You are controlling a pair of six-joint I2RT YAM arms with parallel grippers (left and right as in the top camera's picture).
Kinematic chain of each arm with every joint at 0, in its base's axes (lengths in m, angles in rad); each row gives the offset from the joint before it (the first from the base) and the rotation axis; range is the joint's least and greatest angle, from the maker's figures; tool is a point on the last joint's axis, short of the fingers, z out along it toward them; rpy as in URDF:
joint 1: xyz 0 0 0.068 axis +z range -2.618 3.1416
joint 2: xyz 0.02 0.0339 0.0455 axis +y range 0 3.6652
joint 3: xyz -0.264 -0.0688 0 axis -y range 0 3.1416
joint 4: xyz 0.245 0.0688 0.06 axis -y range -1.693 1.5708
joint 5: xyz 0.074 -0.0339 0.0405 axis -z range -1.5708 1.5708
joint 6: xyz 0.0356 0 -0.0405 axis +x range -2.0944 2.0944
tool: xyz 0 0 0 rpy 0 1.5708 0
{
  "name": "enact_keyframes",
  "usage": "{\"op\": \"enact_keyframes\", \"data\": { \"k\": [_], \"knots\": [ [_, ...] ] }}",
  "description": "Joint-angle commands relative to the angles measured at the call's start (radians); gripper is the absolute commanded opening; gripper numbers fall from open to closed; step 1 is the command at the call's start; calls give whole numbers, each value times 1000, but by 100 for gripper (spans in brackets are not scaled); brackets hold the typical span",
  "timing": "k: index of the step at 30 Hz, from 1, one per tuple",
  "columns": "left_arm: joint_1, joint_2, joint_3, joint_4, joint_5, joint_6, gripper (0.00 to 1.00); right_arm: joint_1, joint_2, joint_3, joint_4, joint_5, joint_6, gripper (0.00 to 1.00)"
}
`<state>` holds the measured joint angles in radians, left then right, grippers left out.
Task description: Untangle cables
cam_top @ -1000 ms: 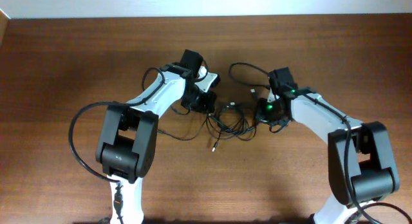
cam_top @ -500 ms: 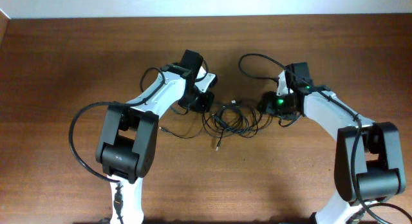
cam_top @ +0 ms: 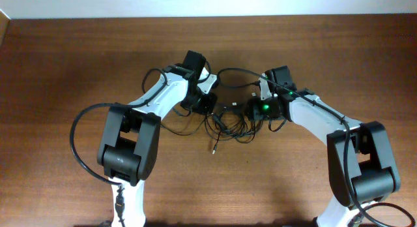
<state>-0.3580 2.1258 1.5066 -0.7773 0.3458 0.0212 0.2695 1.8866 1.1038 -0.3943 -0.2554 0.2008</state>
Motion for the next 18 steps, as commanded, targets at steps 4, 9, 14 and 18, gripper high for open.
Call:
{"op": "enact_keyframes", "data": {
  "k": [4,9,14,18],
  "knots": [
    [-2,15,-3,0,-9,-7,0,39,18,-6,15,95,-128,52],
    [-2,15,-3,-1,-9,-7,0,104,18,-6,23,135,-205,52],
    [-2,15,-3,-1,-10,-7,0,103,20,-6,8,241,-208,4],
    [-2,15,-3,0,-10,-7,0,82,-22,-5,-38,280,16,4]
  ]
}}
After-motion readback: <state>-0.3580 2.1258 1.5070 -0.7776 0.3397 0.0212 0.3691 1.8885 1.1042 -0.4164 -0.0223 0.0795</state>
